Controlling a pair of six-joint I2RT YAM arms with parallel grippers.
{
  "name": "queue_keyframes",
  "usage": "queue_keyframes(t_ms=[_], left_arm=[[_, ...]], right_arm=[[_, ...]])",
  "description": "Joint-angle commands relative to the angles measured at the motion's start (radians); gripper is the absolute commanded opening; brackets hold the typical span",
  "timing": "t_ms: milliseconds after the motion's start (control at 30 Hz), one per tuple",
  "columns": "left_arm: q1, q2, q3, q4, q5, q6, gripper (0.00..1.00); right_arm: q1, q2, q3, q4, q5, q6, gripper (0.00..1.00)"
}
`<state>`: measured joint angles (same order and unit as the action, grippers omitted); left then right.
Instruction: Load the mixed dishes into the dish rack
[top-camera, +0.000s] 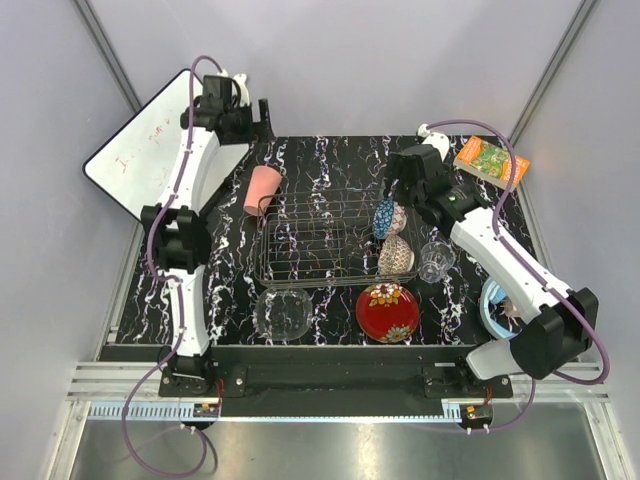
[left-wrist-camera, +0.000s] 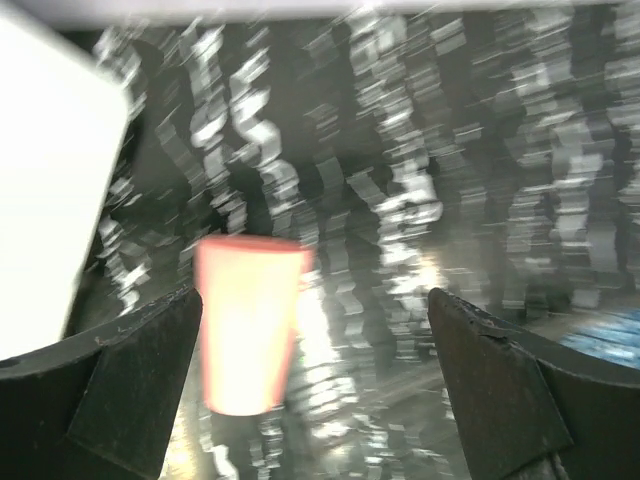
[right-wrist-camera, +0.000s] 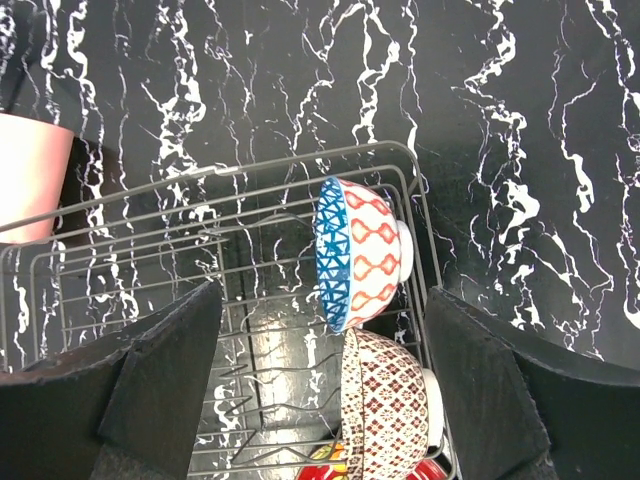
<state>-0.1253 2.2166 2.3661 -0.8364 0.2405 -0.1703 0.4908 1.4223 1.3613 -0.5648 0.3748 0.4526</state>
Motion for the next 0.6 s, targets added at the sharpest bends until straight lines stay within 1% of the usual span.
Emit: queue_keyframes(t_ms=[0, 67, 167, 300, 433, 567], left_arm=[[-0.010, 0.043, -0.033, -0.017, -0.102, 0.058, 0.99], [-0.010, 0.051, -0.051, -0.010, -0.147, 0.051, 0.99], [-0.010, 0.078, -0.038, -0.003, -0.179, 0.040, 0.99], [-0.008, 0.115, -0.022, 0.011, -0.191, 0.008, 0.99], [-0.008, 0.132, -0.030, 0.043, -0.234, -0.015, 0.99], [-0.008, 0.150, -0.033, 0.069, -0.329, -0.060, 0.99]], right_arm=[[-0.001, -0.054, 0.013, 0.052, 0.001, -0.012, 0.89], [-0.003, -0.062, 0.002, 0.054, 0.001, -0.014, 0.89], [-0.003, -0.069, -0.013, 0.062, -0.002, -0.015, 0.89], [-0.003, -0.082, -0.027, 0.063, 0.001, -0.028, 0.89], [-0.001, -0.100, -0.053, 0.074, 0.004, -0.046, 0.89], [-0.003, -0.118, -0.082, 0.083, 0.012, -0.054, 0.89]])
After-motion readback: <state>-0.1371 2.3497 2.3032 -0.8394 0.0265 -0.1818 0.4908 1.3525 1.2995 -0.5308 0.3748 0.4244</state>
